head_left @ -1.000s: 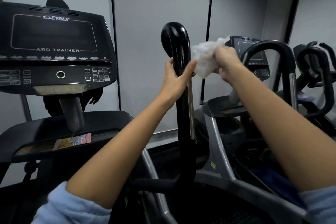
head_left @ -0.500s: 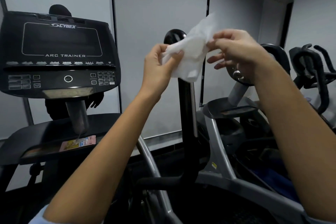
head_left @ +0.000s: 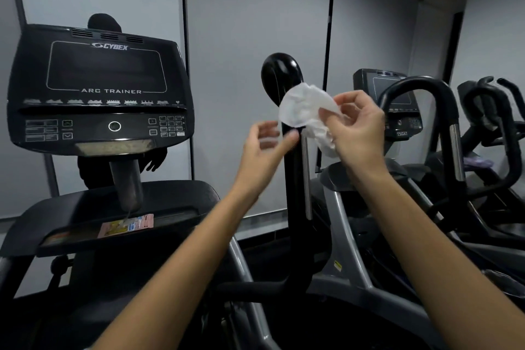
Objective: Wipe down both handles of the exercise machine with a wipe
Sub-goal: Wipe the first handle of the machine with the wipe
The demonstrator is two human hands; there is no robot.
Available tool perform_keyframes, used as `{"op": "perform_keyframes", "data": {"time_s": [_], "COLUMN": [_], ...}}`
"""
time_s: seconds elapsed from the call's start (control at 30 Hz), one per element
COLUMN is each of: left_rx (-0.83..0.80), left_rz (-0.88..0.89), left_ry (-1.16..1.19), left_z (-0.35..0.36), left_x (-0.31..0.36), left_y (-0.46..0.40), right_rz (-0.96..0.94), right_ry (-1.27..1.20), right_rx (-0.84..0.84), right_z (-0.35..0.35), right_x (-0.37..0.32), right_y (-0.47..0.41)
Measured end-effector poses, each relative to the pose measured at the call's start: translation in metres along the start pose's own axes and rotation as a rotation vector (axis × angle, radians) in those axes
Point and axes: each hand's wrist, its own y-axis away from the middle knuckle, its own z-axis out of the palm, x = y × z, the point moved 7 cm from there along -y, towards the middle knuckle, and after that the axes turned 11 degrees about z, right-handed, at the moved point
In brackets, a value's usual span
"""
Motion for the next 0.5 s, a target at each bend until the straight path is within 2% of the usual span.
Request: {"op": "perform_keyframes", "data": {"time_s": [0.1, 0.17, 0.3, 0.5], "left_rx": [-0.135, -0.17, -0.125, -0.115], "left_rz": [-0.183, -0.153, -0.06, 0.002], "left_ry": [0.003, -0.019, 0.059, 0.078], "left_z": [0.028, 0.044, 0.052, 0.053], "left_x": [-0.046, -0.061, -0.062, -0.062], "left_y": [0.035, 0.046, 0.046, 0.043], "right_rz": [-0.231, -0.367, -0.471, -0.654], "right_ry": [0.065, 0.221, 0.593, 0.652], "right_rx": [0.05, 0.005, -0.081, 0.026], "right_z": [0.018, 0.04, 0.063, 0.068], "right_x": [-0.015, -0.011, 0.022, 0.03], "right_y": [-0.011, -0.013, 0.003, 0.012]}}
